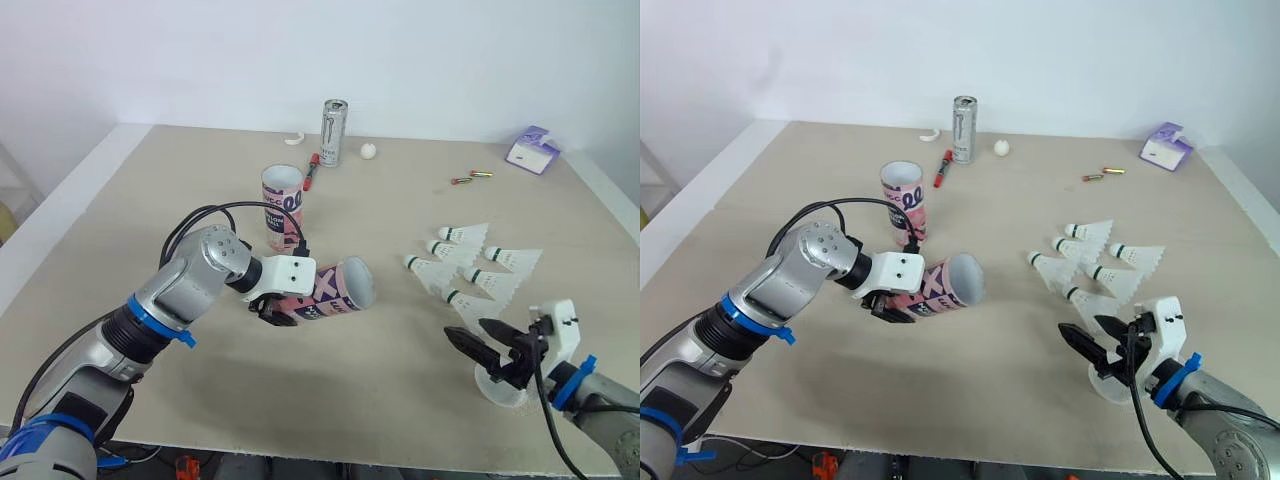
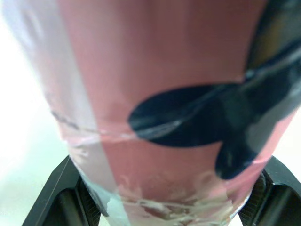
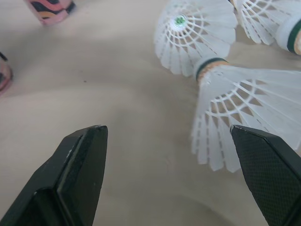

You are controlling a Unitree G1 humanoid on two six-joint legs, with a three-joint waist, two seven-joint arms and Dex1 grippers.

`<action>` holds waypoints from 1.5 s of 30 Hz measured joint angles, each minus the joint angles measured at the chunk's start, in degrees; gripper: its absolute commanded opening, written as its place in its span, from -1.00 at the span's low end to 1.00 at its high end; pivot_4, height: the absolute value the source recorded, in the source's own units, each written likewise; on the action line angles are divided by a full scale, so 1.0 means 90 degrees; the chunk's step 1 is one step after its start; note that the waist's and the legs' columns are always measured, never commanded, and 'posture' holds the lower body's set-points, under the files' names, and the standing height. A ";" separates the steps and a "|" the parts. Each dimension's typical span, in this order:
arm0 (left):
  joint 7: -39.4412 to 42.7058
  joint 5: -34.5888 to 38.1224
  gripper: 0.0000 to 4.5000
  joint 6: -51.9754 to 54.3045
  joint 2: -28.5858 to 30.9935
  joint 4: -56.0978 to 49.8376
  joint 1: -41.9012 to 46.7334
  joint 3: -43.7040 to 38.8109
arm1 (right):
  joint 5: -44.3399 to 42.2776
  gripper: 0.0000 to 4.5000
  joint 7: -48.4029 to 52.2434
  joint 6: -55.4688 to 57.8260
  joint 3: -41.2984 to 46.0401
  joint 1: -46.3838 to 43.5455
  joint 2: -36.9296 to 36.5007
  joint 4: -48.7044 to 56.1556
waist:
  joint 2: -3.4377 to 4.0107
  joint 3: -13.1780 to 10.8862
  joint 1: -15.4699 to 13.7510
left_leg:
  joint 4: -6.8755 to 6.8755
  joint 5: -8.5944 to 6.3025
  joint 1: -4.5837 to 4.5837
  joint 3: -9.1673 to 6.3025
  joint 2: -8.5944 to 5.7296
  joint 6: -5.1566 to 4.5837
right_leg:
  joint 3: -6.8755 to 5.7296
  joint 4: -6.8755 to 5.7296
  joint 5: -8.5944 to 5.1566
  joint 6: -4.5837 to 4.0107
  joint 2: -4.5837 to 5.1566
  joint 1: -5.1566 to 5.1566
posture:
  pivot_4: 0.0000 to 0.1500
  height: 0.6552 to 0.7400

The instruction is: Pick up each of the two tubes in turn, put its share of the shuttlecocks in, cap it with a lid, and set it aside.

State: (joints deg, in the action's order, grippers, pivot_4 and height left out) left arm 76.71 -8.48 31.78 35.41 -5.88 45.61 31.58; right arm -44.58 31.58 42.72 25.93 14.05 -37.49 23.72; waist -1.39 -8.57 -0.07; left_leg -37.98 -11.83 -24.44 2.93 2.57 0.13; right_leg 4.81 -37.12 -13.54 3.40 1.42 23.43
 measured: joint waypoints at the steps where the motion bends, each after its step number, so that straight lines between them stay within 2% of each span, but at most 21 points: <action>1: -0.0001 0.0000 0.34 0.0002 0.0001 -0.0006 -0.0001 0.0000 | 0.0015 1.00 -0.0117 0.0063 -0.0079 -0.0186 0.0010 -0.0089 | 0.0001 0.0000 0.0000 | 0.0001 0.0000 -0.0001 0.0000 0.0000 0.0000 | 0.0000 0.0000 0.0000 0.0000 0.0000 0.0001 | 1.00 1.00; 5: -0.0009 0.0000 0.34 0.0052 -0.0007 -0.0036 -0.0004 0.0000 | 0.0127 1.00 -0.0368 0.0155 -0.0110 -0.0535 0.0020 -0.0363 | 0.0003 0.0000 -0.0001 | 0.0000 0.0000 -0.0005 0.0002 -0.0001 0.0000 | -0.0001 0.0002 -0.0001 0.0001 0.0000 0.0002 | 1.00 1.00; 6: -0.0009 0.0000 0.33 0.0072 -0.0009 -0.0042 -0.0004 0.0000 | 0.0148 0.88 -0.0402 0.0190 -0.0113 -0.0591 0.0021 -0.0402 | 0.0003 0.0000 -0.0001 | 0.0001 0.0000 -0.0007 0.0002 -0.0002 0.0000 | -0.0003 0.0003 -0.0001 0.0001 -0.0001 0.0002 | 1.00 1.00; 15: -0.0036 0.0001 0.33 0.0109 -0.0016 -0.0044 -0.0006 0.0000 | 0.0329 -0.71 -0.0534 0.0277 -0.0157 -0.0747 0.0085 -0.0518 | 0.0003 0.0000 -0.0001 | 0.0000 0.0000 -0.0007 0.0001 -0.0003 0.0000 | -0.0003 0.0003 -0.0001 0.0001 -0.0001 0.0001 | 1.00 1.00; 16: -0.0036 0.0001 0.33 0.0119 -0.0020 -0.0044 -0.0005 0.0000 | 0.0361 -0.88 -0.0535 0.0279 -0.0180 -0.0748 0.0095 -0.0520 | 0.0003 0.0000 -0.0001 | 0.0000 0.0000 -0.0007 0.0001 -0.0003 0.0000 | -0.0004 0.0003 -0.0001 0.0001 -0.0001 0.0001 | 1.00 1.00; 17: -0.0038 0.0001 0.33 0.0120 -0.0024 -0.0042 -0.0005 0.0000 | 0.0392 -0.96 -0.0533 0.0279 -0.0204 -0.0754 0.0098 -0.0520 | 0.0003 0.0000 -0.0001 | 0.0000 0.0000 -0.0007 0.0001 -0.0003 0.0000 | -0.0004 0.0003 -0.0001 0.0001 -0.0001 0.0001 | 1.00 1.00; 24: -0.0064 0.0001 0.33 0.0084 -0.0100 0.0054 0.0005 -0.0009 | 0.0582 -0.96 -0.0478 0.0259 -0.0234 -0.0738 0.0045 -0.0459 | 0.0008 0.0001 -0.0007 | 0.0000 0.0003 -0.0008 -0.0002 -0.0005 -0.0005 | 0.0002 0.0003 -0.0001 0.0002 0.0003 -0.0002 | 1.00 1.00; 29: -0.0071 0.0005 0.33 0.0045 -0.0133 0.0127 0.0021 -0.0012 | 0.0706 -0.96 0.0035 0.0215 -0.0105 -0.0258 -0.0608 0.0187 | 0.0018 0.0002 -0.0021 | -0.0001 0.0004 -0.0009 -0.0004 -0.0009 -0.0007 | 0.0005 0.0004 -0.0003 0.0005 0.0004 -0.0003 | 1.00 1.00; 34: -0.0071 0.0007 0.33 -0.0064 -0.0143 0.0260 0.0051 -0.0012 | 0.0443 -0.96 0.0861 0.0377 0.0793 -0.0138 -0.1754 0.0893 | 0.0026 0.0001 -0.0020 | -0.0003 0.0008 -0.0004 -0.0004 -0.0011 -0.0013 | 0.0010 0.0004 0.0001 0.0004 0.0002 -0.0005 | 1.00 1.00; 38: -0.0069 0.0007 0.33 -0.0093 -0.0159 0.0348 0.0091 -0.0005 | 0.0218 -0.96 0.1662 0.0338 0.1005 -0.0758 -0.2938 0.1544 | 0.0022 -0.0002 -0.0017 | 0.0004 0.0008 0.0005 -0.0011 -0.0006 -0.0013 | 0.0002 0.0004 0.0002 0.0002 0.0000 -0.0003 | 1.00 1.00; 42: -0.0067 0.0010 0.33 -0.0117 -0.0216 0.0421 0.0130 -0.0006 | 0.0213 -0.96 0.1813 -0.0046 -0.0399 -0.2282 -0.3401 0.2142 | 0.0009 -0.0012 -0.0014 | 0.0021 0.0007 0.0017 -0.0025 -0.0007 -0.0010 | -0.0010 0.0024 0.0000 -0.0001 0.0025 0.0007 | 1.00 1.00; 45: -0.0059 0.0017 0.33 -0.0131 -0.0278 0.0414 0.0150 -0.0006 | 0.0389 -0.96 0.1897 -0.0201 -0.1295 -0.2914 -0.3420 0.2223 | 0.0006 -0.0014 -0.0027 | 0.0021 0.0008 0.0005 -0.0008 -0.0018 -0.0015 | -0.0015 0.0033 -0.0004 0.0003 0.0056 0.0012 | 1.00 1.00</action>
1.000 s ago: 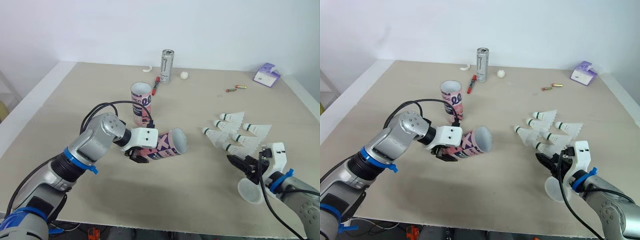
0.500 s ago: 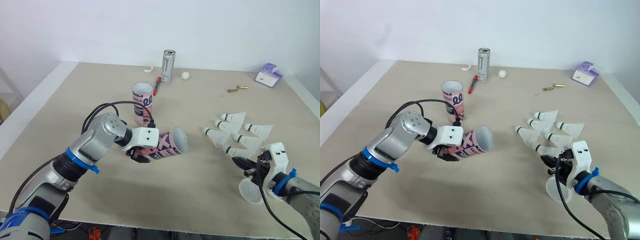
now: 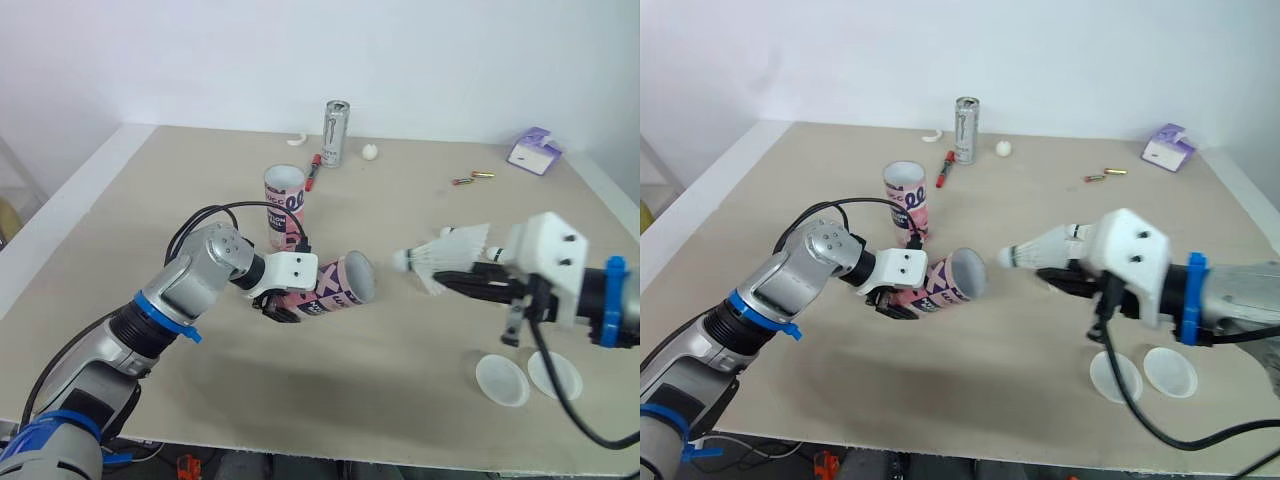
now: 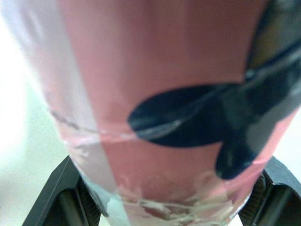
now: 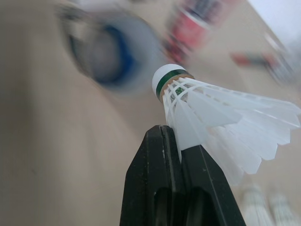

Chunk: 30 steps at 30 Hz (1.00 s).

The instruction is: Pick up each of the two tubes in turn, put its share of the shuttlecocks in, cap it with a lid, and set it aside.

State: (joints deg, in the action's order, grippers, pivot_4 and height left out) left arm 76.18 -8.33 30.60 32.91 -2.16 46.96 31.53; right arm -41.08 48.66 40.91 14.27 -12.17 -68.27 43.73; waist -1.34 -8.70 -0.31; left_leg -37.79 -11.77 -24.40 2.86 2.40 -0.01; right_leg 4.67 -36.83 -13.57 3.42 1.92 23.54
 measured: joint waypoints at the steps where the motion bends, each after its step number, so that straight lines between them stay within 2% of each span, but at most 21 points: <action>1: 0.0002 0.0003 0.33 -0.0012 -0.0012 -0.0005 0.0008 -0.0003 | 0.0132 -0.96 0.0013 -0.0029 -0.0375 -0.0314 0.0004 -0.0039 | 0.0001 0.0000 0.0002 | 0.0000 -0.0002 -0.0008 0.0008 -0.0009 -0.0010 | 0.0001 0.0002 -0.0004 0.0004 0.0012 0.0001 | 1.00 1.00; 8: -0.0004 0.0008 0.33 -0.0015 -0.0063 -0.0076 0.0021 -0.0014 | 0.0881 -0.96 0.0227 -0.0336 -0.1487 -0.1052 0.0130 -0.0404 | 0.0001 0.0003 -0.0008 | -0.0003 -0.0010 -0.0080 0.0006 -0.0071 -0.0045 | -0.0004 0.0000 -0.0006 0.0008 0.0053 0.0026 | 1.00 1.00; 10: -0.0009 0.0008 0.33 -0.0008 -0.0065 -0.0078 0.0020 -0.0017 | 0.1000 -0.70 0.0274 -0.0359 -0.1690 -0.1224 0.0259 -0.0465 | 0.0001 0.0003 -0.0009 | -0.0005 -0.0010 -0.0081 0.0006 -0.0076 -0.0045 | -0.0005 -0.0002 -0.0005 0.0008 0.0050 0.0025 | 1.00 1.00; 12: -0.0052 0.0008 0.33 0.0062 -0.0070 -0.0080 0.0015 -0.0020 | 0.1026 -0.58 0.0315 -0.0347 -0.1803 -0.1405 0.0393 -0.0497 | 0.0001 0.0002 -0.0009 | -0.0005 -0.0010 -0.0081 0.0004 -0.0078 -0.0046 | -0.0007 -0.0003 -0.0006 0.0010 0.0051 0.0023 | 1.00 1.00; 13: -0.0069 0.0008 0.33 0.0078 -0.0073 -0.0082 0.0015 -0.0020 | 0.1012 -0.32 0.0323 -0.0332 -0.1803 -0.1461 0.0446 -0.0501 | 0.0001 0.0002 -0.0008 | -0.0013 -0.0008 -0.0079 0.0002 -0.0076 -0.0048 | -0.0017 -0.0006 -0.0021 0.0041 0.0045 0.0020 | 1.00 1.00; 15: -0.0096 0.0008 0.33 0.0096 -0.0079 -0.0085 0.0013 -0.0020 | 0.0930 0.02 0.0316 -0.0272 -0.1794 -0.1501 0.0536 -0.0502 | 0.0000 0.0002 -0.0008 | -0.0017 -0.0006 -0.0077 -0.0001 -0.0073 -0.0050 | -0.0023 -0.0008 -0.0020 0.0040 0.0045 0.0015 | 1.00 1.00; 16: -0.0120 0.0008 0.33 0.0120 -0.0080 -0.0084 0.0012 -0.0020 | 0.0602 0.33 0.0223 -0.0061 -0.1572 -0.1504 0.0804 -0.0509 | -0.0001 0.0001 -0.0008 | -0.0023 -0.0005 -0.0076 -0.0002 -0.0070 -0.0051 | -0.0027 -0.0009 -0.0014 0.0036 0.0045 0.0013 | 1.00 1.00; 18: -0.0141 0.0008 0.33 0.0122 -0.0085 -0.0085 0.0009 -0.0018 | 0.0441 0.57 0.0141 0.0029 -0.1416 -0.1504 0.0858 -0.0513 | 0.0001 0.0002 -0.0008 | -0.0024 -0.0002 -0.0075 -0.0004 -0.0070 -0.0055 | -0.0027 -0.0014 -0.0014 0.0040 0.0052 0.0012 | 1.00 1.00; 21: -0.0170 0.0008 0.33 0.0122 -0.0085 -0.0092 -0.0015 -0.0019 | -0.0202 0.98 -0.0186 0.0424 -0.0595 -0.1352 0.1224 -0.0585 | -0.0006 0.0002 -0.0008 | -0.0028 -0.0002 -0.0072 -0.0008 -0.0068 -0.0056 | -0.0029 -0.0014 -0.0013 0.0040 0.0051 0.0004 | 1.00 1.00; 23: -0.0190 0.0009 0.33 0.0121 -0.0108 -0.0088 -0.0027 -0.0010 | -0.0497 0.98 -0.0575 0.0689 0.0128 -0.0831 0.1612 -0.0790 | -0.0035 0.0011 -0.0018 | -0.0027 -0.0002 -0.0071 -0.0024 -0.0069 -0.0056 | -0.0037 -0.0014 -0.0015 0.0036 0.0050 -0.0012 | 1.00 1.00; 25: -0.0204 0.0018 0.33 0.0113 -0.0108 -0.0082 -0.0042 -0.0011 | -0.0327 0.98 -0.1308 0.0939 0.0759 0.0258 0.2208 -0.1399 | -0.0047 0.0013 -0.0017 | -0.0034 -0.0001 -0.0073 -0.0038 -0.0074 -0.0058 | -0.0041 -0.0015 -0.0006 0.0017 0.0055 -0.0021 | 1.00 1.00; 27: -0.0192 0.0026 0.33 0.0112 -0.0093 -0.0079 -0.0035 -0.0012 | 0.0046 0.98 -0.1752 0.0984 0.0734 0.0860 0.2473 -0.1604 | -0.0024 0.0013 -0.0009 | -0.0032 -0.0002 -0.0074 -0.0038 -0.0075 -0.0057 | -0.0033 -0.0018 -0.0005 0.0017 0.0058 -0.0012 | 1.00 1.00; 30: -0.0185 0.0026 0.33 0.0113 -0.0074 -0.0063 -0.0026 -0.0020 | 0.0454 0.98 -0.2203 0.0927 0.0578 0.1196 0.2883 -0.1758 | 0.0004 0.0014 -0.0005 | -0.0033 -0.0001 -0.0070 -0.0038 -0.0083 -0.0059 | -0.0033 -0.0018 -0.0013 0.0043 0.0048 -0.0011 | 1.00 1.00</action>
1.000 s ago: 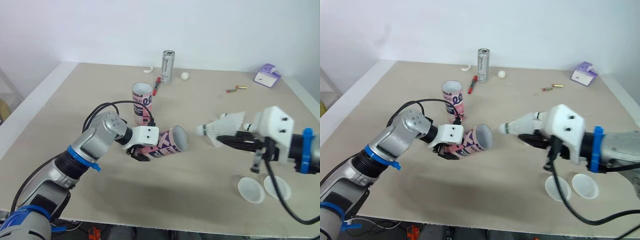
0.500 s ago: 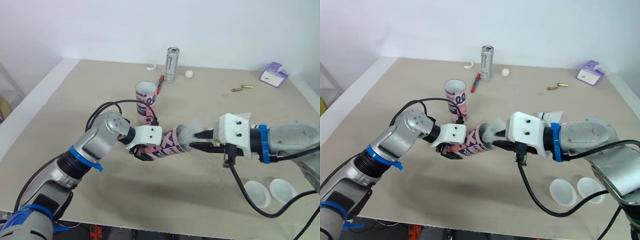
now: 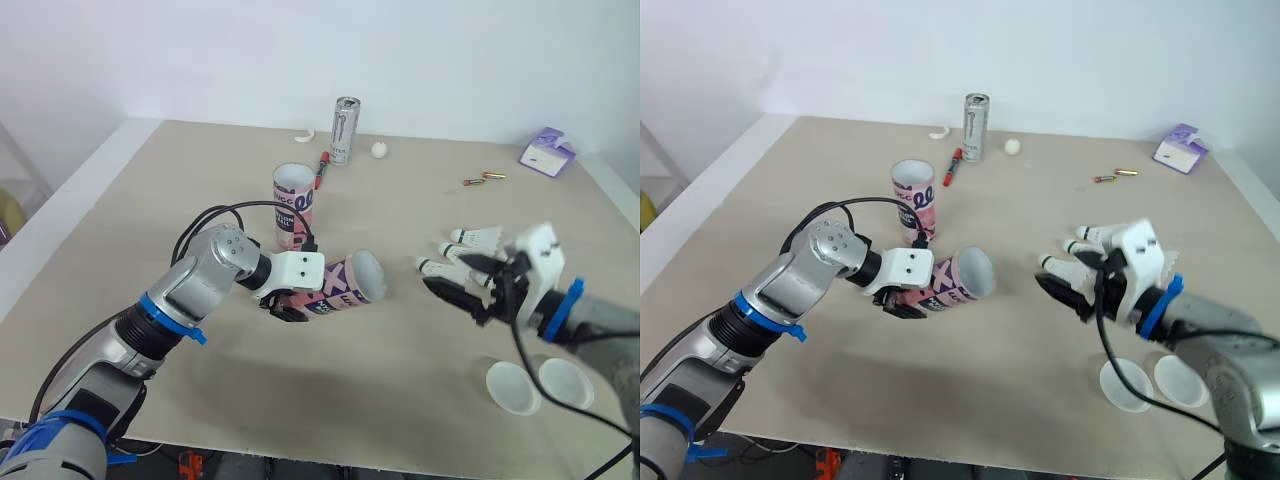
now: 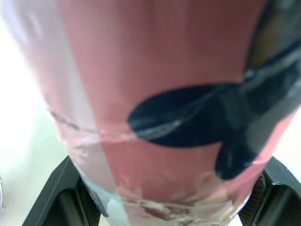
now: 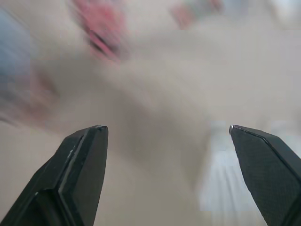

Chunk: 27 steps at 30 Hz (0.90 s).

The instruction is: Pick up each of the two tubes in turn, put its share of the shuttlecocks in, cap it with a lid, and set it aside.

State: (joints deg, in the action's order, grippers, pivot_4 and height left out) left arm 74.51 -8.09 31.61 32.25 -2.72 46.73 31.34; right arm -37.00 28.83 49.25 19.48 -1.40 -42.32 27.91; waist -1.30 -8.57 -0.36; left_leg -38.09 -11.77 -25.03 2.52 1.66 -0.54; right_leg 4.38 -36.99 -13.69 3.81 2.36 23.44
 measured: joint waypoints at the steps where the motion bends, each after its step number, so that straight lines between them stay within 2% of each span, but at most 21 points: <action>1: -0.0009 -0.0004 0.33 0.0000 0.0003 0.0018 0.0001 -0.0002 | 0.0119 0.98 -0.0120 -0.0056 -0.0082 0.0039 0.0095 -0.0043 | 0.0007 0.0000 0.0002 | -0.0002 0.0003 0.0004 -0.0002 0.0001 -0.0003 | 0.0000 -0.0001 0.0001 0.0007 -0.0005 -0.0001 | 1.00 1.00; 11: -0.0039 -0.0016 0.33 -0.0019 -0.0009 0.0099 0.0014 -0.0006 | 0.0472 0.98 -0.0689 -0.0390 -0.0374 -0.0233 0.1148 -0.0520 | 0.0011 -0.0002 0.0033 | 0.0000 0.0016 0.0006 -0.0021 0.0007 -0.0014 | -0.0004 -0.0001 0.0018 -0.0006 -0.0015 -0.0002 | 1.00 1.00; 20: -0.0046 -0.0016 0.33 -0.0014 -0.0011 0.0094 0.0014 -0.0012 | 0.0557 0.98 -0.0817 -0.0475 -0.0488 -0.0893 0.1647 -0.1337 | 0.0012 -0.0002 0.0033 | 0.0000 0.0016 0.0006 -0.0021 0.0007 -0.0014 | -0.0004 -0.0001 0.0020 -0.0009 -0.0017 -0.0001 | 1.00 1.00; 23: -0.0050 -0.0016 0.33 -0.0006 -0.0016 0.0095 0.0015 -0.0012 | 0.0586 0.63 -0.0965 -0.0474 -0.0531 -0.1138 0.1841 -0.1585 | 0.0012 -0.0002 0.0033 | 0.0001 0.0016 0.0006 -0.0021 0.0008 -0.0015 | -0.0005 -0.0001 0.0021 -0.0009 -0.0017 -0.0002 | 1.00 1.00; 24: -0.0051 -0.0016 0.33 -0.0005 -0.0021 0.0095 0.0014 -0.0012 | 0.0586 0.45 -0.1002 -0.0472 -0.0543 -0.1188 0.1900 -0.1641 | 0.0014 -0.0002 0.0033 | 0.0001 0.0016 0.0006 -0.0021 0.0007 -0.0015 | -0.0005 -0.0001 0.0020 -0.0008 -0.0015 -0.0002 | 1.00 1.00; 25: -0.0053 -0.0016 0.33 -0.0005 -0.0027 0.0097 0.0014 -0.0012 | 0.0589 0.19 -0.1008 -0.0471 -0.0587 -0.1228 0.1913 -0.1704 | 0.0014 -0.0003 0.0032 | 0.0000 0.0016 0.0004 -0.0021 0.0006 -0.0015 | -0.0005 -0.0001 0.0019 -0.0007 -0.0015 -0.0002 | 1.00 1.00; 26: -0.0053 -0.0016 0.33 -0.0004 -0.0028 0.0098 0.0014 -0.0012 | 0.0593 0.01 -0.1007 -0.0471 -0.0605 -0.1243 0.1913 -0.1741 | 0.0014 -0.0003 0.0032 | 0.0001 0.0016 0.0003 -0.0021 0.0006 -0.0015 | -0.0005 -0.0001 0.0018 -0.0005 -0.0015 -0.0002 | 1.00 1.00; 27: -0.0053 -0.0016 0.33 -0.0002 -0.0026 0.0098 0.0014 -0.0012 | 0.0629 -0.29 -0.1022 -0.0471 -0.0620 -0.1311 0.1937 -0.1813 | 0.0014 -0.0003 0.0032 | 0.0000 0.0017 0.0003 -0.0019 0.0005 -0.0015 | -0.0002 -0.0001 0.0018 -0.0005 -0.0014 -0.0002 | 1.00 1.00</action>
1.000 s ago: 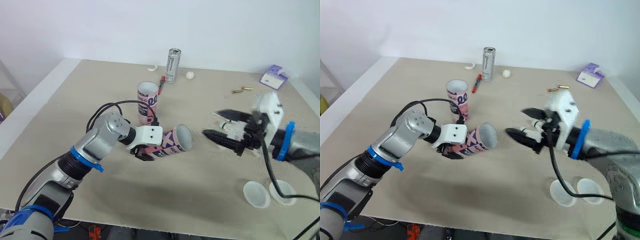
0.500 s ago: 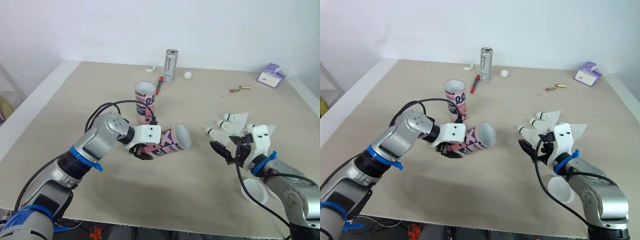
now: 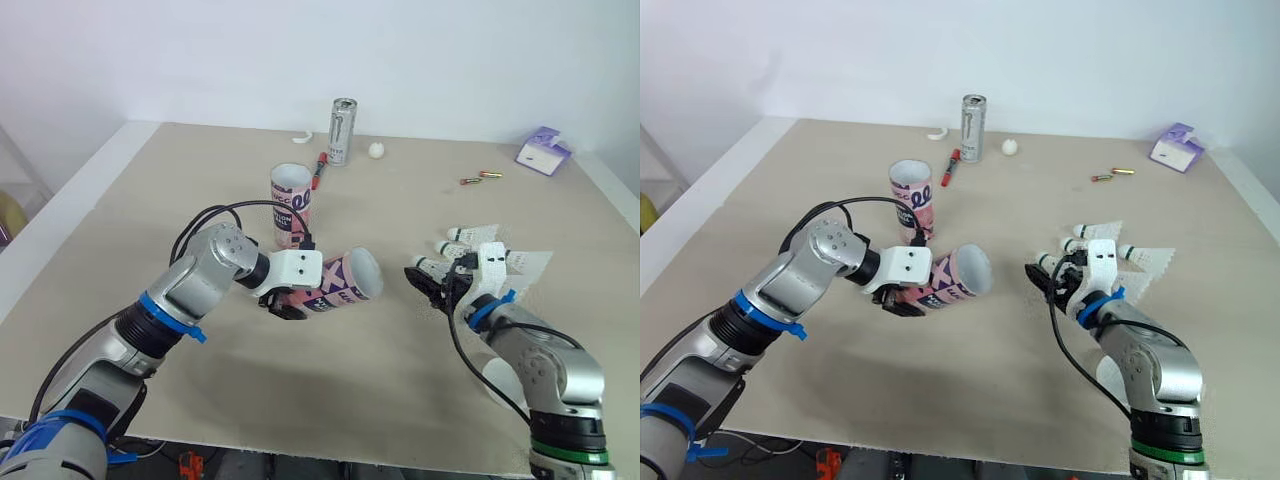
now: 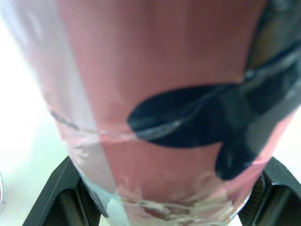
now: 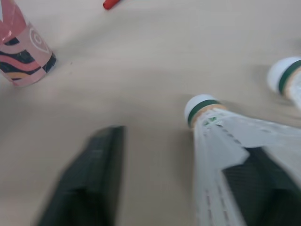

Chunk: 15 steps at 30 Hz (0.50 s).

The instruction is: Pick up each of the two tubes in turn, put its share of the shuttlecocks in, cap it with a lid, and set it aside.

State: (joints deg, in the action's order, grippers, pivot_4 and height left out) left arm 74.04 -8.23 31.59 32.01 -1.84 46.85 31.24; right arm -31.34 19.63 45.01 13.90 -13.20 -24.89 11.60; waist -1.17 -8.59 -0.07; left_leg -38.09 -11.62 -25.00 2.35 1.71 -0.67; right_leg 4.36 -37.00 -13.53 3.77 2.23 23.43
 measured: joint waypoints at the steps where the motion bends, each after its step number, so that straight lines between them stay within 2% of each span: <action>1: -0.0001 0.0000 0.33 0.0000 0.0000 -0.0001 0.0000 0.0000 | 0.0015 -0.58 -0.0017 -0.0001 0.0000 -0.0040 0.0023 -0.0019 | 0.0000 0.0000 0.0000 | 0.0000 0.0000 0.0000 0.0000 -0.0002 0.0000 | 0.0001 0.0000 0.0000 0.0000 0.0000 0.0000 | 1.00 1.00; 2: -0.0003 0.0000 0.33 0.0000 0.0000 -0.0001 0.0000 -0.0001 | 0.0017 -0.69 -0.0026 -0.0001 -0.0003 -0.0076 0.0045 -0.0038 | 0.0000 0.0000 0.0001 | 0.0000 0.0000 0.0000 0.0000 -0.0002 0.0000 | 0.0001 0.0000 0.0001 0.0000 -0.0001 0.0000 | 1.00 1.00; 3: -0.0008 0.0000 0.33 0.0000 0.0000 -0.0002 -0.0001 -0.0001 | 0.0029 -0.89 -0.0038 -0.0003 -0.0020 -0.0111 0.0052 -0.0058 | 0.0000 0.0000 0.0000 | 0.0000 0.0000 0.0000 -0.0001 -0.0002 0.0000 | 0.0000 0.0000 0.0001 -0.0001 -0.0002 0.0000 | 1.00 1.00; 4: -0.0011 0.0000 0.33 0.0000 0.0000 -0.0002 -0.0001 -0.0001 | 0.0044 -0.97 -0.0056 -0.0005 -0.0031 -0.0122 0.0061 -0.0062 | 0.0000 0.0000 0.0001 | 0.0000 0.0000 0.0000 -0.0001 -0.0002 0.0000 | 0.0000 0.0000 0.0001 -0.0001 -0.0002 0.0000 | 1.00 1.00; 12: -0.0024 0.0000 0.33 -0.0001 -0.0003 0.0023 -0.0001 -0.0001 | 0.0074 -0.97 -0.0065 0.0014 -0.0058 -0.0121 0.0088 0.0049 | 0.0002 -0.0001 0.0000 | 0.0000 0.0001 0.0000 -0.0002 -0.0001 -0.0001 | -0.0001 0.0000 0.0002 -0.0002 0.0000 0.0000 | 1.00 1.00; 14: -0.0027 0.0000 0.33 -0.0005 -0.0008 0.0029 -0.0001 -0.0001 | -0.0016 -0.97 0.0077 0.0102 -0.0094 -0.0124 -0.0125 0.0451 | 0.0010 -0.0005 0.0000 | 0.0000 0.0001 -0.0002 -0.0003 -0.0001 -0.0001 | 0.0000 0.0000 0.0001 0.0000 0.0004 0.0001 | 1.00 1.00; 15: -0.0027 0.0000 0.33 -0.0018 -0.0010 0.0036 0.0000 -0.0001 | -0.0166 -0.97 0.0333 0.0172 -0.0091 -0.0216 -0.0493 0.0880 | 0.0017 -0.0008 0.0001 | 0.0001 0.0001 -0.0002 -0.0002 0.0000 -0.0002 | 0.0001 0.0000 0.0000 0.0002 0.0009 0.0001 | 1.00 1.00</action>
State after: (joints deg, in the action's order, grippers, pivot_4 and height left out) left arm 73.80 -8.23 31.43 31.92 -1.52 46.85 31.23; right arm -32.84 22.63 46.56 13.08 -15.15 -29.32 19.51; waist -1.02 -8.66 -0.06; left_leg -38.08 -11.61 -25.02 2.33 1.70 -0.69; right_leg 4.37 -37.00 -13.53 3.78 2.32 23.44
